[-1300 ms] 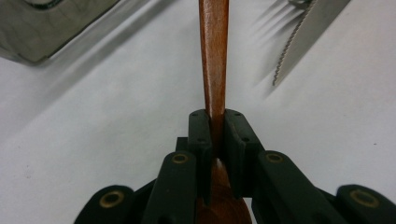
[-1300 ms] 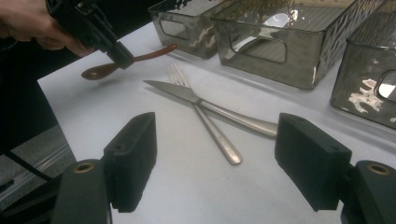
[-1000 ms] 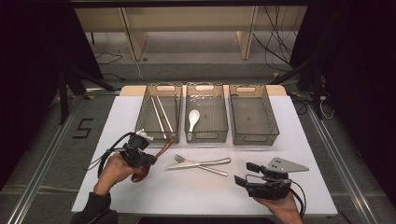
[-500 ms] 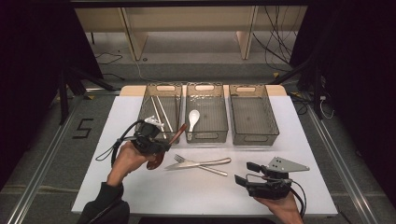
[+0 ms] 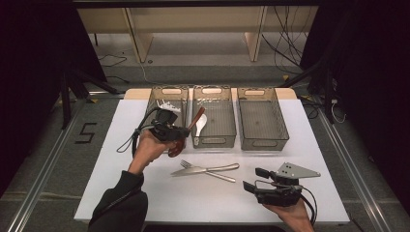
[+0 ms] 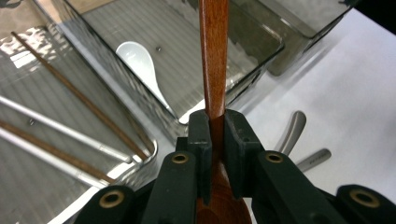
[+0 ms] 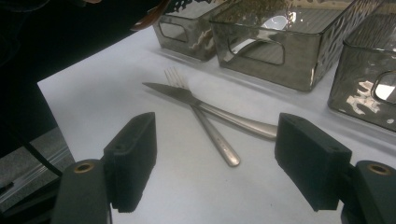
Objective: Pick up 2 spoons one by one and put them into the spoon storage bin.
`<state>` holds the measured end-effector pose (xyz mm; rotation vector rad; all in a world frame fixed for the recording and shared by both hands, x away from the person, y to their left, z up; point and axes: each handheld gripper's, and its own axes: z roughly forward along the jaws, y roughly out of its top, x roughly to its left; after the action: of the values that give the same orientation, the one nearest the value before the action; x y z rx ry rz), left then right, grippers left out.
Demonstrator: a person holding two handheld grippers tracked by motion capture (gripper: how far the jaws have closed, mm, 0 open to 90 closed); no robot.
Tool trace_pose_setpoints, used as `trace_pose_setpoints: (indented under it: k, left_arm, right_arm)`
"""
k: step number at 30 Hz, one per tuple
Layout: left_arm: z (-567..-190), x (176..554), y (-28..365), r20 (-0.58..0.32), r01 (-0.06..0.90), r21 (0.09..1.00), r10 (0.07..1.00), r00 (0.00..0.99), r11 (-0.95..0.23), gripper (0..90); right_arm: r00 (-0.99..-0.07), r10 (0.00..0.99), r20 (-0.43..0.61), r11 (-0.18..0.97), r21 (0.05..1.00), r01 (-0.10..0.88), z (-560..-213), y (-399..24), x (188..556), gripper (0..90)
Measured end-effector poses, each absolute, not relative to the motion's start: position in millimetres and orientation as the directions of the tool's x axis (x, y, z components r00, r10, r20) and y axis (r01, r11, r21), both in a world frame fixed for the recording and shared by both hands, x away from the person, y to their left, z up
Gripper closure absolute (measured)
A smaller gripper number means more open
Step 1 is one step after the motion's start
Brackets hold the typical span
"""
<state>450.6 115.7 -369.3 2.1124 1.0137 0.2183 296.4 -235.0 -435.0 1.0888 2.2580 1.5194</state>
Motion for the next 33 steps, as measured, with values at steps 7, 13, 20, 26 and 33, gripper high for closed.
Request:
trace_pose_setpoints:
  k: [7, 13, 20, 26, 33]
  left_arm:
    - [-362.1, 467.6, 104.1, -0.175, 0.595, 0.714, 0.73, 0.661, -0.368, 81.4]
    - [-355.2, 478.6, 94.6, -0.167, 0.584, 0.731, 0.736, 0.656, -0.355, 81.4]
    - [-352.9, 493.8, 86.3, -0.18, 0.586, 0.741, 0.744, 0.643, -0.328, 81.4]
    - [-354.0, 506.8, 74.2, -0.185, 0.589, 0.745, 0.751, 0.634, -0.313, 81.4]
    - [-357.7, 518.2, 63.1, -0.201, 0.596, 0.752, 0.763, 0.615, -0.282, 81.4]
  right_arm:
    - [-0.705, 0.674, 0.219, 0.196, 0.867, 0.457, -434.8, -234.9, 296.0, 30.5]
    - [-0.707, 0.673, 0.22, 0.196, 0.868, 0.457, -435.3, -235.2, 296.5, 30.5]
    - [-0.708, 0.671, 0.22, 0.196, 0.868, 0.456, -435.3, -235.3, 296.5, 30.5]
    - [-0.709, 0.67, 0.22, 0.195, 0.869, 0.455, -435.4, -235.7, 296.7, 30.5]
    - [-0.709, 0.668, 0.225, 0.192, 0.869, 0.456, -435.2, -235.9, 296.3, 30.5]
